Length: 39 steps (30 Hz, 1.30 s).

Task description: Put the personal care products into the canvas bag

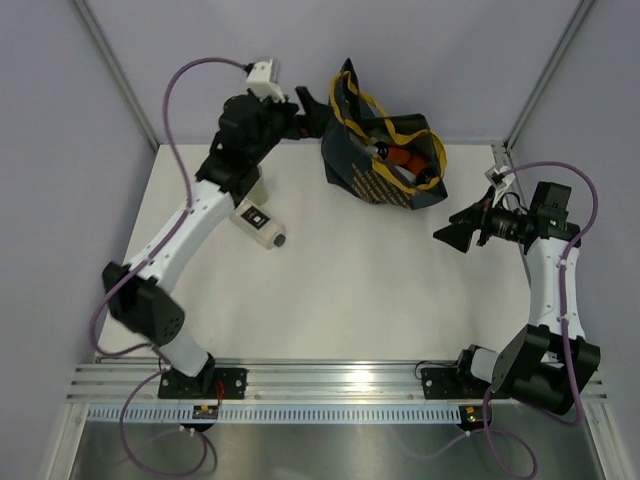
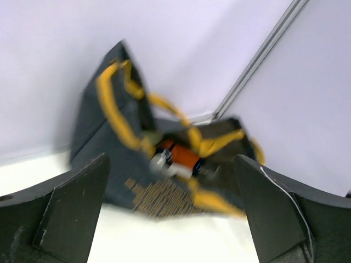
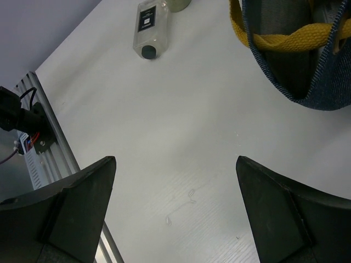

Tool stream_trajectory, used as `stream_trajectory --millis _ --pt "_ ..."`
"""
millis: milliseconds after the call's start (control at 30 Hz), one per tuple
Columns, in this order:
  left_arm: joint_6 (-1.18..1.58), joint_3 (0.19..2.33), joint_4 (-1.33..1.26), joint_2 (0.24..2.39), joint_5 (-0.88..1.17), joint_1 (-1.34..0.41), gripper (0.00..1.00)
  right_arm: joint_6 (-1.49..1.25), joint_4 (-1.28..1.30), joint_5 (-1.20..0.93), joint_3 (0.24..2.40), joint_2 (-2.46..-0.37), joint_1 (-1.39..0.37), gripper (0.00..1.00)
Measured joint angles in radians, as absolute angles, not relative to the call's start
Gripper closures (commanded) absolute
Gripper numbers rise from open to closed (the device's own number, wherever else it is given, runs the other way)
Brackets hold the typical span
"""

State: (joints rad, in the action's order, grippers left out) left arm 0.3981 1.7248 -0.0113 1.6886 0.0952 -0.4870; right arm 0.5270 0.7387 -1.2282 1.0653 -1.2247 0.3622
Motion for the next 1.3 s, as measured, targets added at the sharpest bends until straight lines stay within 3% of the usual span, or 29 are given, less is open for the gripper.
stream_trajectory --millis 200,400,633,1067,1300 --pt "0.329 1.317 0.021 1.386 -0.055 -0.428 0.01 0.570 0.772 -1.179 1.104 -1.230 0.340 0.01" --pt "0.366 1.173 0.141 1.510 -0.197 -0.337 0.01 0.471 0.713 -0.992 1.164 -1.281 0.226 0.00" --pt "0.367 1.188 0.169 1.712 -0.268 -0.249 0.01 0.392 0.662 -0.878 1.192 -1.293 0.184 0.01" --pt "0.306 1.409 0.023 2.014 -0.270 -0.208 0.01 0.363 0.656 -0.848 1.192 -1.327 0.184 0.01" --pt "0.323 1.473 -0.015 2.085 -0.265 -0.194 0.12 0.364 0.660 -0.847 1.192 -1.332 0.184 0.00"
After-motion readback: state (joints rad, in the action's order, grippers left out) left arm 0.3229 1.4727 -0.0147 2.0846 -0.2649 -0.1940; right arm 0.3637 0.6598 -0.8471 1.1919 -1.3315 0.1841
